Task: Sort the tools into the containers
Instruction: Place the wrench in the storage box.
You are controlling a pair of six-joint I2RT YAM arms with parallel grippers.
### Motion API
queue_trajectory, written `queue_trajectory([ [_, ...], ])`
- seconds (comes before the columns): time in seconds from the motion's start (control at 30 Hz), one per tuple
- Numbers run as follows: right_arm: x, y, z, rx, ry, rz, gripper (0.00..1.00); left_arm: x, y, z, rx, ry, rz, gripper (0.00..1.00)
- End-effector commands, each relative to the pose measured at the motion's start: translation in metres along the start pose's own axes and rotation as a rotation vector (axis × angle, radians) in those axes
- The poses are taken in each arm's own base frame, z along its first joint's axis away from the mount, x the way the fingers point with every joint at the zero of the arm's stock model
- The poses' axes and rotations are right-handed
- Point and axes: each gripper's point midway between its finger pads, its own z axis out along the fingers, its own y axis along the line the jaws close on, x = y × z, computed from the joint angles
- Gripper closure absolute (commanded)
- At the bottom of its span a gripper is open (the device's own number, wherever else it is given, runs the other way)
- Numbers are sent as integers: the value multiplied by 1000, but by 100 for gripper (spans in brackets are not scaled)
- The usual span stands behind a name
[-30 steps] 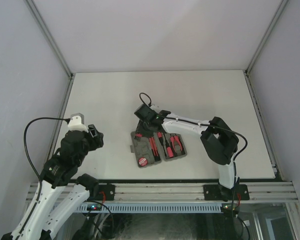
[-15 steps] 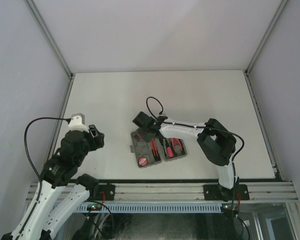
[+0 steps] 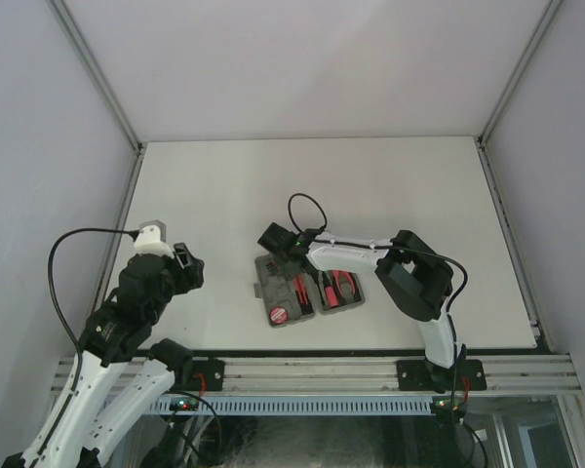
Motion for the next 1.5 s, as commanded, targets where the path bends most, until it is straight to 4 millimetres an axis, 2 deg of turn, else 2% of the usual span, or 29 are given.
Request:
queue_trajectory([
  [0.0,2,15,-2,-36,-13,33,62,-12,-9,1,32,-32,-19,38],
  [0.4,10,30,-3,-90,36,2,53,-10,-9,3,27,-22,-12,38],
  [0.6,5,39,-22,-168,17,-84,54,-10,-9,3,27,-20,-10,38],
  [0.73,2,52,-44,-282,33,-192,56,-10,-10,4,27,-19,-10,38],
  [0.87,-2,51,-60,-345,52,-347,58,-10,-10,4,26,-18,-9,38],
  [1.07,-13,44,-66,-393,43,-527,59,-9,-10,5,28,-12,-3,38],
  [1.17,-14,47,-61,-436,69,-678,60,-9,-10,6,26,-10,-2,38],
  [1.3,-17,43,-56,-451,130,-777,60,-8,-10,6,25,-8,1,38],
  [1.37,-24,42,-63,-457,93,-838,60,-9,-10,6,24,-9,2,38],
  [1.47,-36,30,-71,-455,45,-939,59,-8,-11,8,28,-2,3,38],
])
